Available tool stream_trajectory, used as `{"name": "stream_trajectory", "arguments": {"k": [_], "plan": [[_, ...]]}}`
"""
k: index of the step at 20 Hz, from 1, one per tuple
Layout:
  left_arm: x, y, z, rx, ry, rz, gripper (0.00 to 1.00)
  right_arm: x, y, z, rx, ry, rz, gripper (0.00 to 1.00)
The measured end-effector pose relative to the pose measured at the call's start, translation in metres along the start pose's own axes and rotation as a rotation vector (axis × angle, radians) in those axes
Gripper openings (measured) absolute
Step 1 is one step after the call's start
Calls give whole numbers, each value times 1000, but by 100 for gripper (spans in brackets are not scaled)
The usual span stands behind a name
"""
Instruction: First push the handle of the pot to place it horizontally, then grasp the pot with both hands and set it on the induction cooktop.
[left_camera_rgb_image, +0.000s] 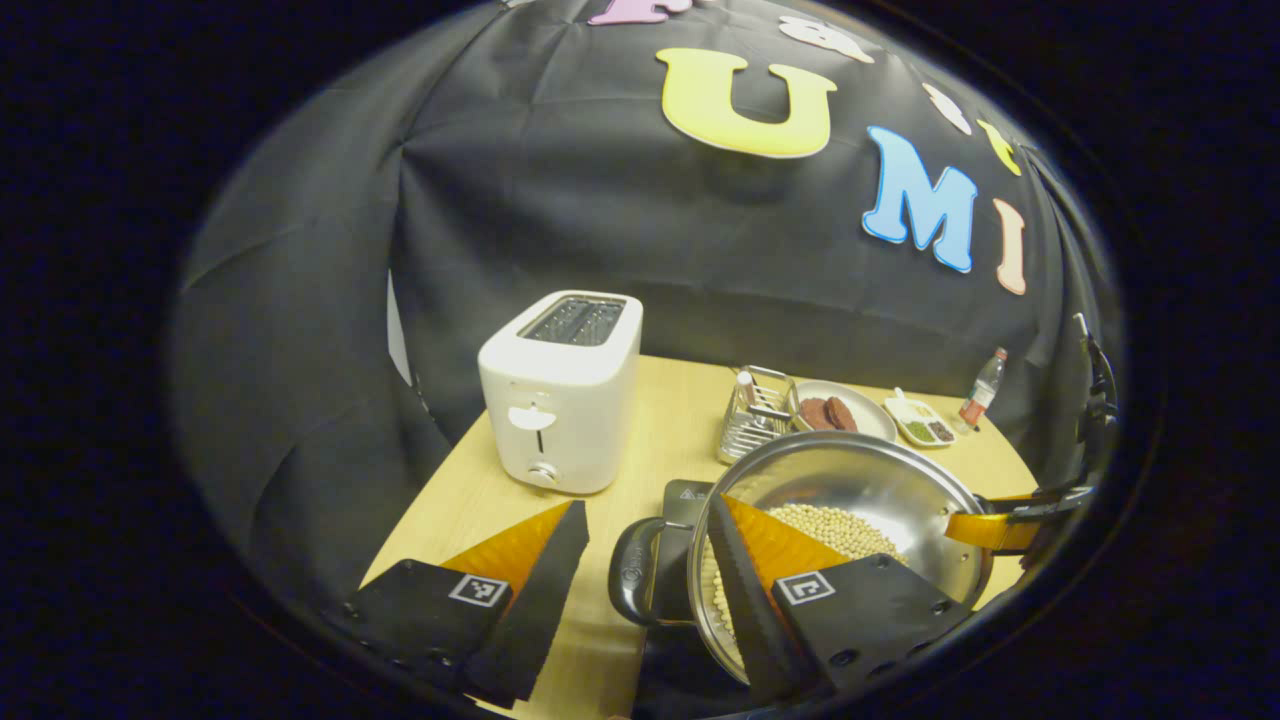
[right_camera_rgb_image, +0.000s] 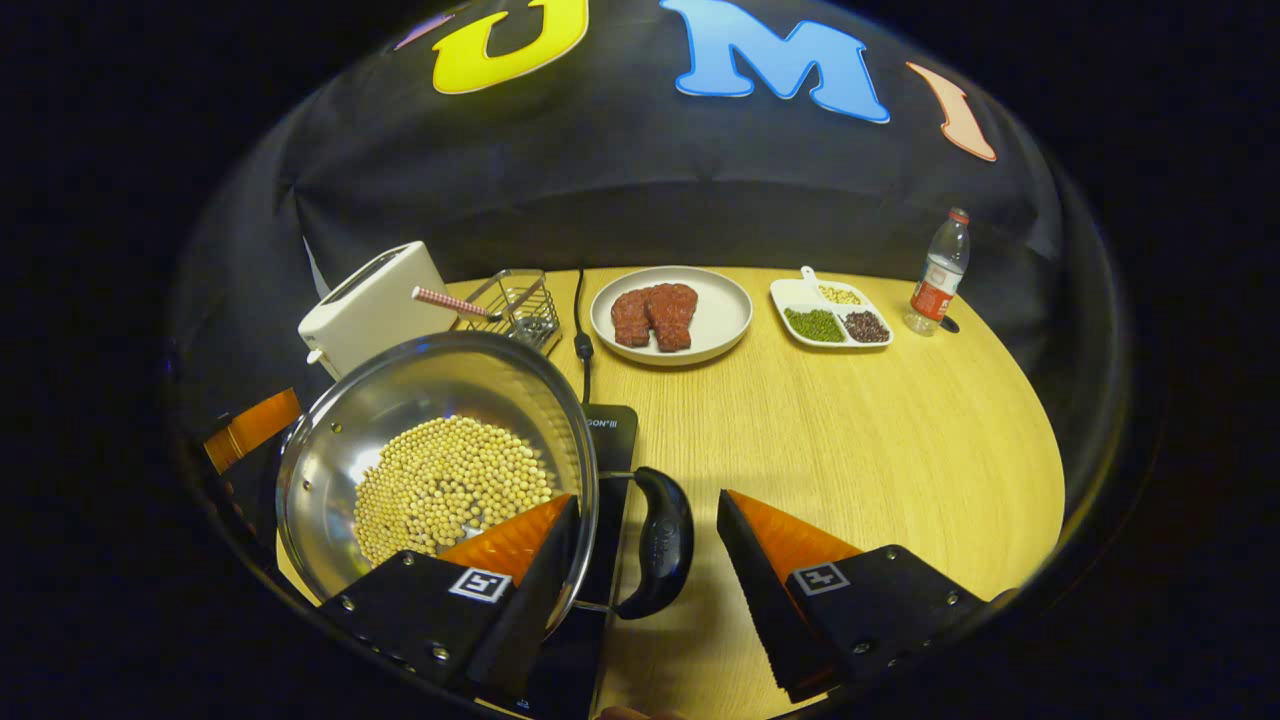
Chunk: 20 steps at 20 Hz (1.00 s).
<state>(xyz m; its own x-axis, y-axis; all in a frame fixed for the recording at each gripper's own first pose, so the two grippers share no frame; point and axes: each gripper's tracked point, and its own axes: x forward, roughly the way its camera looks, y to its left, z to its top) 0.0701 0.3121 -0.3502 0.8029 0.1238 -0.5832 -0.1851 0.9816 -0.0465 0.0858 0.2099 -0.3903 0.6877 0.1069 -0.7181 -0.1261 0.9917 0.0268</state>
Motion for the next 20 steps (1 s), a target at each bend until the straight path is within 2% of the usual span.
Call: {"name": "stream_trajectory", "arguments": {"k": [3, 6, 10, 14, 17, 20], "plan": [[-31, -15, 36, 10, -75, 4, 85, -28, -15, 28, -17, -112, -10, 91], [-61, -57, 72, 36, -143, -31, 86, -65, -36, 62, -45, -225, -7, 91], [-103, -137, 120, 58, -244, -64, 85, -125, -78, 114, -46, -366, -16, 91], [-153, -236, 157, 21, -346, -116, 88, -193, -127, 161, -30, -504, -41, 90], [-192, -306, 183, 30, -430, -163, 94, -238, -161, 179, 1, -572, -53, 90], [-224, -367, 204, 42, -483, -193, 94, -274, -202, 195, 16, -631, -77, 90]]}}
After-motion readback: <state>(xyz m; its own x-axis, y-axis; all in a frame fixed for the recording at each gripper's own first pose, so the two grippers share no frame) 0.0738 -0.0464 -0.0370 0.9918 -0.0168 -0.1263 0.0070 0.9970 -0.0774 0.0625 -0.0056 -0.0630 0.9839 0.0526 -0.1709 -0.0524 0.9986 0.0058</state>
